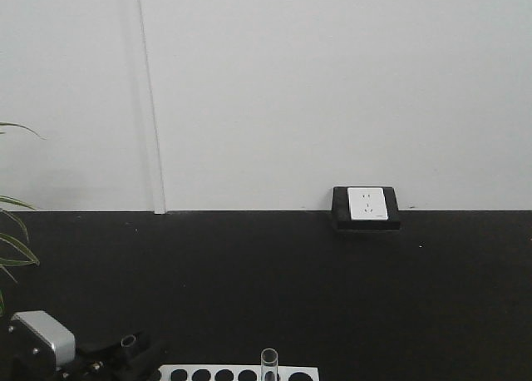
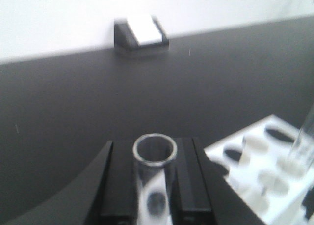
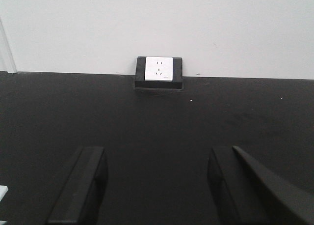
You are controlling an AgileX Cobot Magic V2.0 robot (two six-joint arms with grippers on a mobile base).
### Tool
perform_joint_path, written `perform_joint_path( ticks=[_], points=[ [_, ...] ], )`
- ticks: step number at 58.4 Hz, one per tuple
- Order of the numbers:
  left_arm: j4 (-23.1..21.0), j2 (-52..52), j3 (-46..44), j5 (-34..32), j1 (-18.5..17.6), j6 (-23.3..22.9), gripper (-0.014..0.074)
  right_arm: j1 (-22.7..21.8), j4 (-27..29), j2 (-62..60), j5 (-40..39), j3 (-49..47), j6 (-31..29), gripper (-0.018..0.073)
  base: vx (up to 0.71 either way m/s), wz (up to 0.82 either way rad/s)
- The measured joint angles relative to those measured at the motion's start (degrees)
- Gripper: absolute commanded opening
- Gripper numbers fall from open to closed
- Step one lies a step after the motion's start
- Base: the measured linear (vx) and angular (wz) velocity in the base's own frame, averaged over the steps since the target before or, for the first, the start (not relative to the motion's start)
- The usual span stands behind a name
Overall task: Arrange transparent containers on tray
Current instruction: 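Lift the clear test tube out of the rack with the left gripper, then lower the right gripper onto another clear test tube and close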
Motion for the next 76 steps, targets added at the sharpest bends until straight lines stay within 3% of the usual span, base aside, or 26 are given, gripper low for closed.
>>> perform_joint_path(
  ticks=[18, 29, 39, 45, 60, 76],
  points=[
    [-1.3, -17.7, 0.0, 12.6, 0.0, -0.7, 0.0059, 0.0, 0.0, 0.0, -4.6, 0.0, 0.0, 0.0498, 0.0, 0.0],
    [-1.5, -28.4, -4.2, 32.1, 0.0, -0.7, 0.0062, 0.0, 0.0, 0.0, -4.8, 0.0, 0.0, 0.0498, 0.0, 0.0],
    [-2.1, -34.7, -7.5, 42.4, 0.0, -0.7, 0.0062, 0.4, 0.0, 1.5, -4.6, 0.0, 0.0, 0.0498, 0.0, 0.0],
    [-3.0, -37.7, -7.5, 44.8, 0.0, -0.8, 0.0062, 3.7, 0.0, 3.7, -4.8, 0.0, 0.0, 0.0498, 0.0, 0.0],
    [-8.6, -44.0, -7.5, 46.7, 0.0, -0.8, 0.0062, 19.0, -2.8, 14.5, -11.1, 0.0, -1.3, 0.0498, 0.0, 0.0],
    [-9.4, -48.5, -7.5, 53.4, 0.0, -0.8, 0.0062, 24.5, -2.9, 25.6, -17.5, 0.0, -1.3, 0.0498, 0.0, 0.0]
  ],
)
